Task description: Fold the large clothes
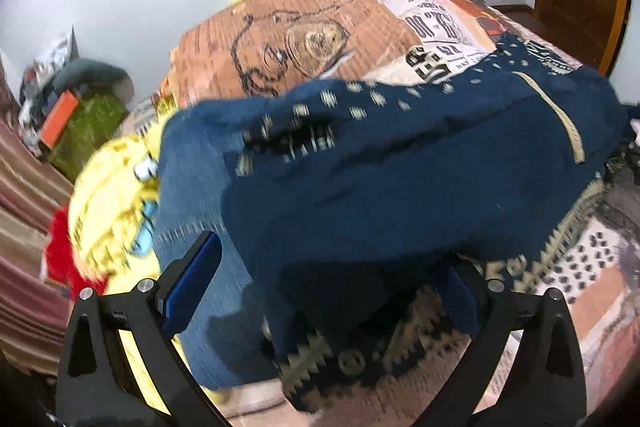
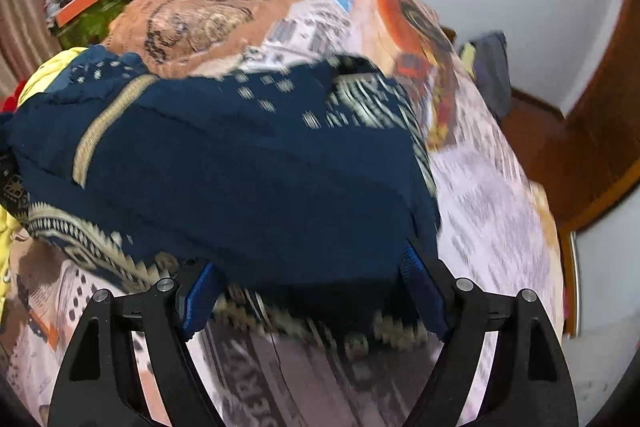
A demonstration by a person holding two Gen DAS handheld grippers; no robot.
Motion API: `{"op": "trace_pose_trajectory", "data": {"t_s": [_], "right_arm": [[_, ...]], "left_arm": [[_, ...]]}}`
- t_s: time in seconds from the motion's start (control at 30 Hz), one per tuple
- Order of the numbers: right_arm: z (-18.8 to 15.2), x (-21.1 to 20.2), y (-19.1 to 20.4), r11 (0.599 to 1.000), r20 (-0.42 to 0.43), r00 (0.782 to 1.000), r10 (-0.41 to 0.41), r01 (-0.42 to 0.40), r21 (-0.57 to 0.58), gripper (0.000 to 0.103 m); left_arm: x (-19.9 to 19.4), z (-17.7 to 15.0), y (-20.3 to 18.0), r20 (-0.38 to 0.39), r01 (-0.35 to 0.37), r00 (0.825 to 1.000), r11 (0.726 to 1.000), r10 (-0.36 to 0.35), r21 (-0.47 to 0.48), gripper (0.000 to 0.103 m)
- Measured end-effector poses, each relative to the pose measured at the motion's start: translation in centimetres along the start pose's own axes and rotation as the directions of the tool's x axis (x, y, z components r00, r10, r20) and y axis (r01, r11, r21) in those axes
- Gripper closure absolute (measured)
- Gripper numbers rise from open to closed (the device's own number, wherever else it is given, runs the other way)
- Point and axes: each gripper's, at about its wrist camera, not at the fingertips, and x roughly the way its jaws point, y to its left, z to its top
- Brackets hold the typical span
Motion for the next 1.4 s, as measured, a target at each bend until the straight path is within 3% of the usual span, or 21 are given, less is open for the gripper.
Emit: {"op": "trace_pose_trajectory", "data": {"t_s": [0.13, 0.27, 0.33, 0.4, 0.5, 0.67, 0.83, 1.0, 1.1, 1.23, 1.4], "right_arm": [[2.8, 0.7, -0.3, 1.000, 0.037, 0.999, -0.003, 0.003, 0.019, 0.024], [7.0, 2.7, -1.3, 0.998, 0.023, 1.000, -0.003, 0.001, 0.055, 0.024], [9.1, 3.5, -2.2, 0.997, 0.024, 0.999, -0.044, 0.042, 0.071, 0.024], [11.1, 3.4, -3.3, 0.991, 0.037, 0.995, -0.092, 0.088, 0.096, 0.024], [12.6, 1.2, -4.9, 0.986, 0.090, 0.994, -0.061, 0.045, 0.163, 0.024], [11.8, -1.5, -4.9, 0.985, 0.142, 0.990, 0.025, -0.049, 0.168, 0.024], [9.5, -0.3, -2.0, 0.971, 0.063, 0.981, 0.186, -0.193, 0.144, 0.024], [7.4, 2.1, 1.1, 0.962, -0.004, 0.966, 0.257, -0.255, 0.092, 0.024], [6.2, 4.4, 1.9, 0.972, -0.070, 0.970, 0.233, -0.230, 0.058, 0.024], [5.6, 5.4, -0.3, 0.988, -0.056, 0.987, 0.151, -0.148, 0.046, 0.023], [5.0, 5.4, -3.5, 1.000, -0.043, 0.999, 0.023, -0.022, 0.014, 0.026]], "left_arm": [[1.5, 2.6, 1.0, 0.002, -0.036, 0.999, 0.999, 0.036, -0.008, 0.003], [4.2, 6.1, 4.1, -0.051, 0.015, 0.998, 0.989, -0.023, -0.145, 0.003], [5.7, 8.0, 6.8, -0.085, 0.013, 0.996, 0.962, -0.038, -0.272, 0.003], [6.2, 9.3, 9.2, -0.070, 0.033, 0.996, 0.926, -0.064, -0.376, 0.003], [5.2, 10.1, 11.7, -0.007, 0.045, 0.999, 0.892, -0.054, -0.450, 0.003], [2.4, 9.5, 10.9, 0.057, 0.081, 0.996, 0.917, -0.064, -0.392, 0.003], [1.4, 7.5, 6.6, 0.024, 0.163, 0.986, 0.951, -0.163, -0.264, 0.003], [2.5, 5.2, 1.8, -0.035, 0.193, 0.979, 0.969, -0.201, -0.157, 0.003], [4.4, 3.6, 0.6, -0.082, 0.126, 0.987, 0.985, -0.136, -0.118, 0.001], [4.7, 2.0, 2.4, -0.052, 0.200, 0.976, 0.962, -0.213, -0.187, 0.000], [4.3, 0.7, 3.9, -0.040, 0.193, 0.978, 0.960, -0.205, -0.205, 0.000]]}}
